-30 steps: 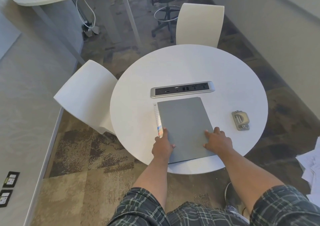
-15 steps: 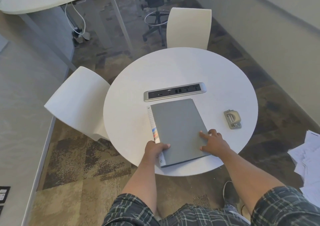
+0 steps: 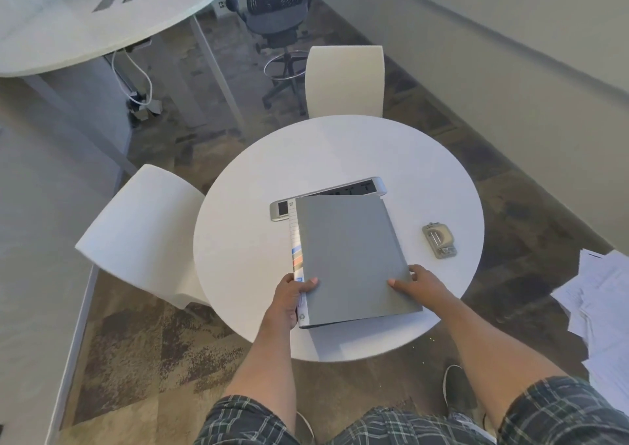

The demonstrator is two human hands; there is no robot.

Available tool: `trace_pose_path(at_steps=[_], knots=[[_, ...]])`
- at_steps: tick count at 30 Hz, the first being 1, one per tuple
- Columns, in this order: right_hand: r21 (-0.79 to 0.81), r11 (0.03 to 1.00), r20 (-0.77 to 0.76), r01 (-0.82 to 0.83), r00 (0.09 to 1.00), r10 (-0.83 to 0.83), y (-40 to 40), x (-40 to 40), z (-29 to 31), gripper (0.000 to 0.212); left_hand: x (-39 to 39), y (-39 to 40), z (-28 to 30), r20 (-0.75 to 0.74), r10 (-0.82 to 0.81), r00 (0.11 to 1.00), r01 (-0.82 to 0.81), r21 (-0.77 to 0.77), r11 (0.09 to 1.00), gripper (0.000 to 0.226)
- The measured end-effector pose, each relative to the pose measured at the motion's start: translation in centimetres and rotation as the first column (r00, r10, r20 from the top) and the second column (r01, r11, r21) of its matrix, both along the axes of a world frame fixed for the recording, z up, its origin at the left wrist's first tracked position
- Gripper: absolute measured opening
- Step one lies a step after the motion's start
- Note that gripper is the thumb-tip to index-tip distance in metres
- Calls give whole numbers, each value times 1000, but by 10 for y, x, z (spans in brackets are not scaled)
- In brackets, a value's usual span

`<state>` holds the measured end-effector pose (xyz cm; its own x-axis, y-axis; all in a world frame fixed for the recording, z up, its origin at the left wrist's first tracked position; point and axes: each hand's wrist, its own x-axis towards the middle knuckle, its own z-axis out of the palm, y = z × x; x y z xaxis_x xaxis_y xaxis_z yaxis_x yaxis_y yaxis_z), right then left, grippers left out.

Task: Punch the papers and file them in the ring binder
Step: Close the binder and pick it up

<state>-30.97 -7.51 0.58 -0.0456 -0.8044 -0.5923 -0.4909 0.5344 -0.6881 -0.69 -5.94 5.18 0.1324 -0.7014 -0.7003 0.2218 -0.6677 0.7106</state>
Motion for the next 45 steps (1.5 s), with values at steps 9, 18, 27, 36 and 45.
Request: trace_pose_path(at_steps=[9,18,27,36,45], knots=[[-34,970,195,242,953,-231,0,-23,9,33,-17,-16,6,-25,-47,999,46,-45,998,54],[-88,941,218,328,928,-303,1,-47,16,28,-43,-37,7,-43,-78,996,74,-83,994,51],[-65,988,-56,141,988,-145,-4,-30,6,28,-39,-22,-16,134,-55,989,47,68,997,52],[33,964,-425,-263,870,251,0,-4,-4,60,-28,-15,-18,554,-377,742,333,184,925,45],[80,895,-592,-439,701,397,5,-2,-1,64,-35,-7,-14,729,-468,500,459,236,857,73]])
